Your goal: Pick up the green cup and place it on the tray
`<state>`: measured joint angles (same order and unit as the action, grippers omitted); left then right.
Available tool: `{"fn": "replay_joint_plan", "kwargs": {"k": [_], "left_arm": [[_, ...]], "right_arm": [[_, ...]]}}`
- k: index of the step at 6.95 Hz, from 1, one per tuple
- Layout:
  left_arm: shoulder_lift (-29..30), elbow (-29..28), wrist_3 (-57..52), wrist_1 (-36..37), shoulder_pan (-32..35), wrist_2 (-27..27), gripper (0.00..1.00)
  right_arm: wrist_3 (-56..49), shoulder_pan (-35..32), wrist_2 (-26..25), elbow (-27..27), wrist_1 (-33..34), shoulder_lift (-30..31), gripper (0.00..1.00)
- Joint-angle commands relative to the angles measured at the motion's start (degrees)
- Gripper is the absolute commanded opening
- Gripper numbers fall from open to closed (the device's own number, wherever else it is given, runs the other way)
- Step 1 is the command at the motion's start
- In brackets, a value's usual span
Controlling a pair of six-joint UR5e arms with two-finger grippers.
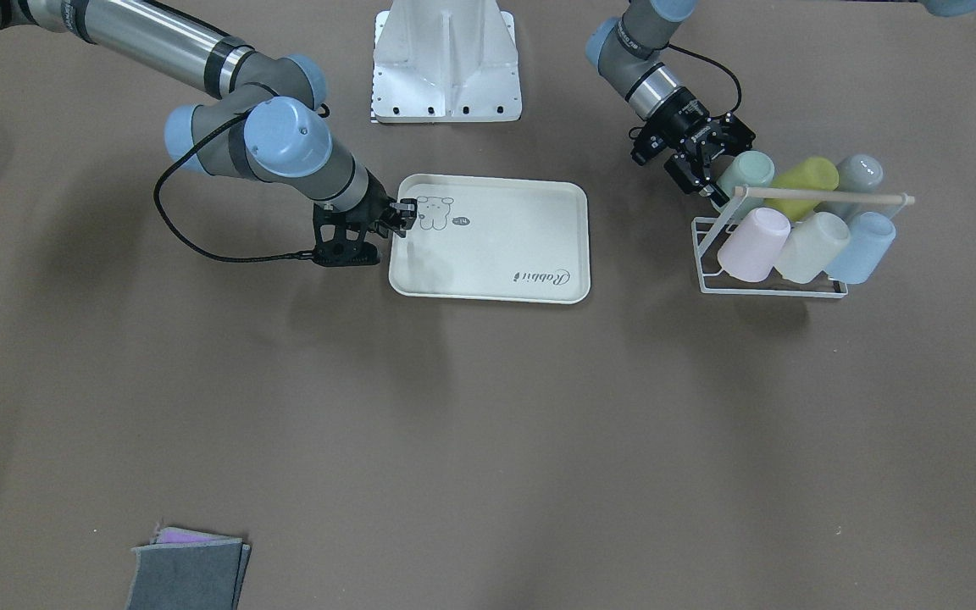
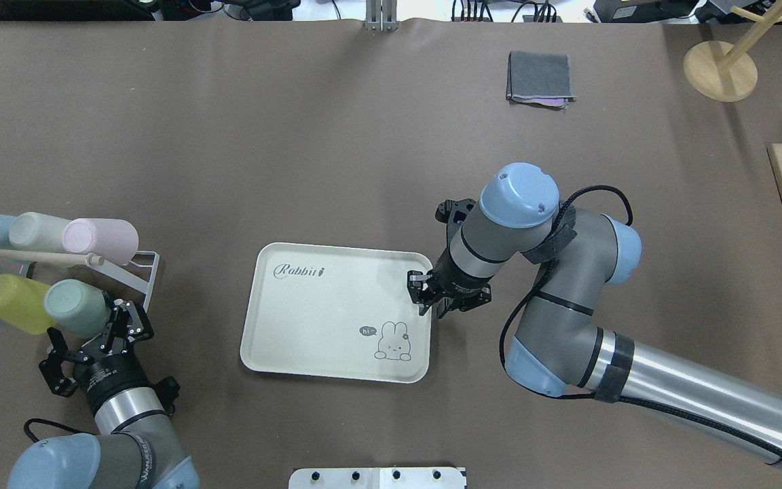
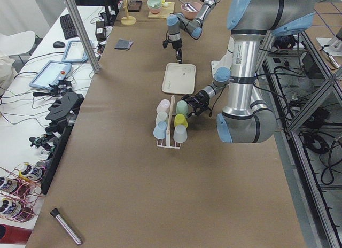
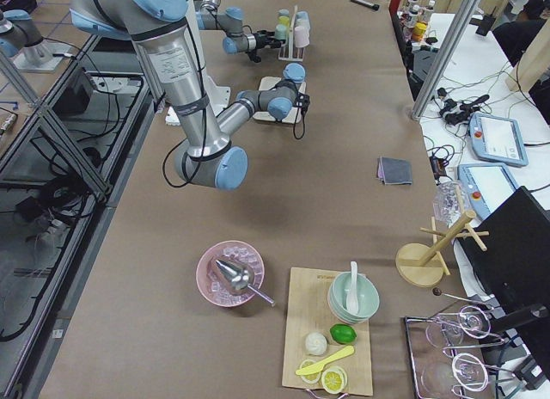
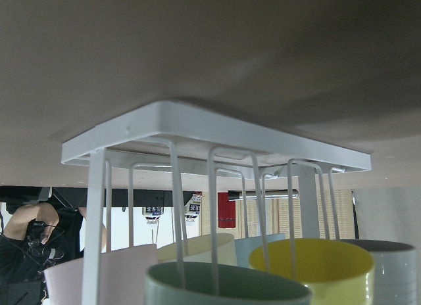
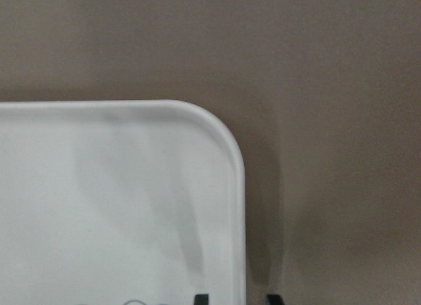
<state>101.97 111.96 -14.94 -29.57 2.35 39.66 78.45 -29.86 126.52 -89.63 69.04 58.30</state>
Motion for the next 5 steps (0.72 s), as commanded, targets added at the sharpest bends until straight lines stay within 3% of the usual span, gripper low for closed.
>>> {"fn": "replay_joint_plan", "kwargs": {"k": [1, 3, 5], "left_arm": [[0.42, -0.69, -0.26, 0.57, 0.64, 0.06, 0.94], [1.21, -1.56, -5.52, -2.23, 0.63, 0.07, 0.93], [1.3, -3.94, -5.54, -3.82, 0.55, 0.07, 0.93]], "right_arm": [[-0.49, -1.77, 0.47, -0.8, 0.04, 0.06, 1.0], [-1.8, -7.9, 1.09, -2.9, 0.65, 1.37, 1.0], [-12.63, -14.84, 6.97, -3.01, 0.66, 4.96, 1.0]]}}
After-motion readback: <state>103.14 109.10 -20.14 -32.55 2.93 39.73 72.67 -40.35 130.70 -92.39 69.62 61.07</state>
